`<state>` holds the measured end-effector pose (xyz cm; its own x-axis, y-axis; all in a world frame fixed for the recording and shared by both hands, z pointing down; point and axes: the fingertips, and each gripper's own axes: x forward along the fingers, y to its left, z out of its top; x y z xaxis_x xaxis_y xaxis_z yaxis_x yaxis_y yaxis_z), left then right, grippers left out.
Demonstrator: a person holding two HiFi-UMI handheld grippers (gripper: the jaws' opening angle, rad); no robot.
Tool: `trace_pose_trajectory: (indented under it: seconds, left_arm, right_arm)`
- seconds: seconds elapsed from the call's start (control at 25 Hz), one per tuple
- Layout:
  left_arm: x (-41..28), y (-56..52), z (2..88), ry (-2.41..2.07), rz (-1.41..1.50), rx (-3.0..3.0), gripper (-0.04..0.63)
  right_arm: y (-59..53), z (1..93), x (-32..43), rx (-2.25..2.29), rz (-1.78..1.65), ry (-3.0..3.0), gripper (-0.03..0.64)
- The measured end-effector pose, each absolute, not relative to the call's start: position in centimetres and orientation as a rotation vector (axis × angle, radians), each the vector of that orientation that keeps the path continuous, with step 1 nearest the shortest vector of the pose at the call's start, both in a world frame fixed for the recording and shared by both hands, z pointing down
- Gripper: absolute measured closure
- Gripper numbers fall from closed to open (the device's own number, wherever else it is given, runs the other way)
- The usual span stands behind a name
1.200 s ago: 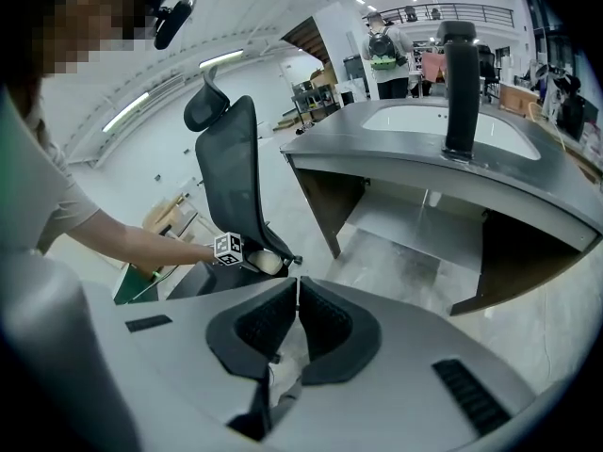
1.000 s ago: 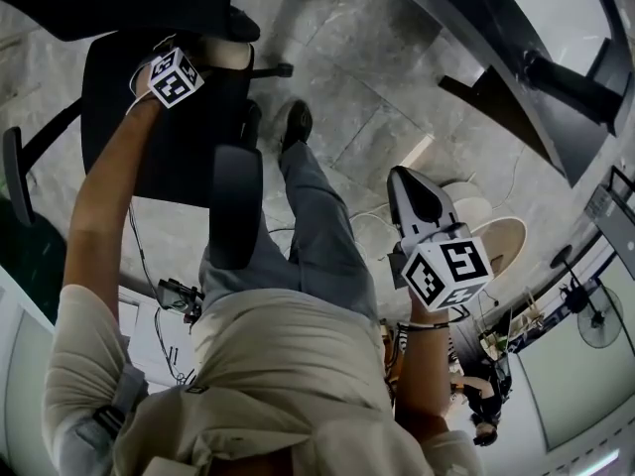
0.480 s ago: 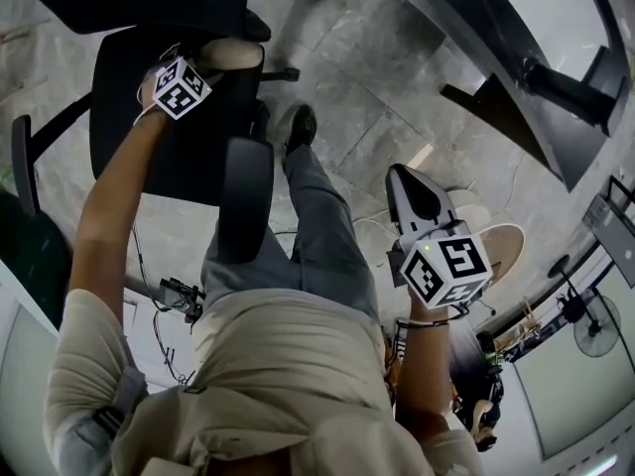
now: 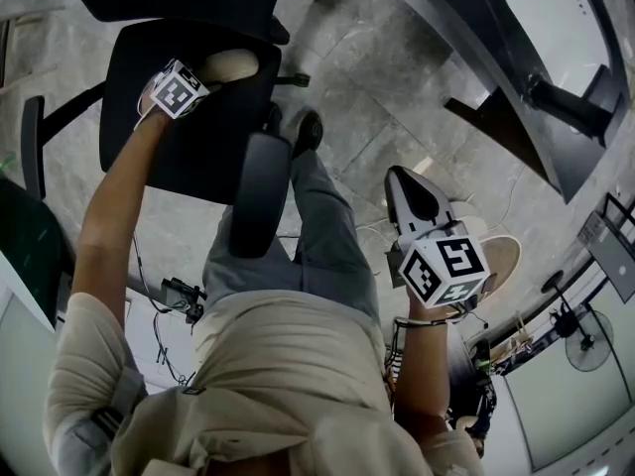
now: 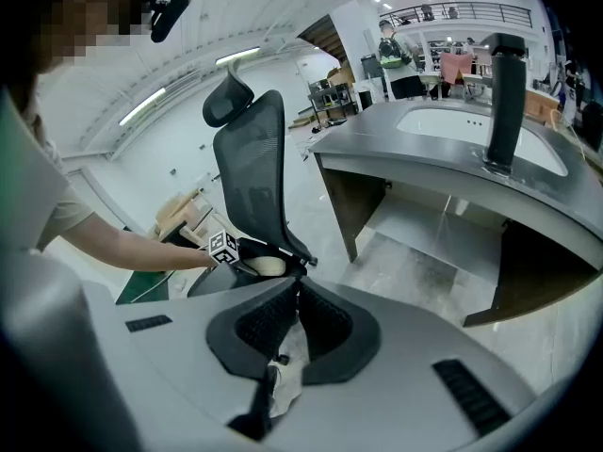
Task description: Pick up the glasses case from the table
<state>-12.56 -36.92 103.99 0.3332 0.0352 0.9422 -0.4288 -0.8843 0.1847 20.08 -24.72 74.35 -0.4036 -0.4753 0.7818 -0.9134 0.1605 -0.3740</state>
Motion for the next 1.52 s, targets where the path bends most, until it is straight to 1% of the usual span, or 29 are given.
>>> trace_pose_trajectory:
  seconds: [0.24,0.52,0.72,1.12,1.52]
  left_arm:
    - [-14.5,-34.7,107.0,-0.355,1.655,2.144,0.255]
    - [-14.2,-33.7,108.5,-0.317,1.753,2.102,0.227]
    - [-14.2,-33.6,107.4,-0.386,1.706,2.103,0.228]
    - [-12.3,-34.5,99.6,-0.494,1.543,2.222,0.229]
    - [-14.5,-36.8,88.3,-0.709,1.399,2.338,0.229]
  right_arm:
    - [-24.9,74.5,19.9,1.302,1.163,-1.945,0.591]
    - [-24.9,74.6,19.7,1.301,1.171,-1.937,0.591]
    - [-25.6,73.5,19.5,1.309,1.154,-1.955,0.591]
    - [-27.6,69.0,17.0,1.326,1.099,-2.038,0.591]
    - [-29.5,63.3,13.3,1.326,1.003,-2.187,0.591]
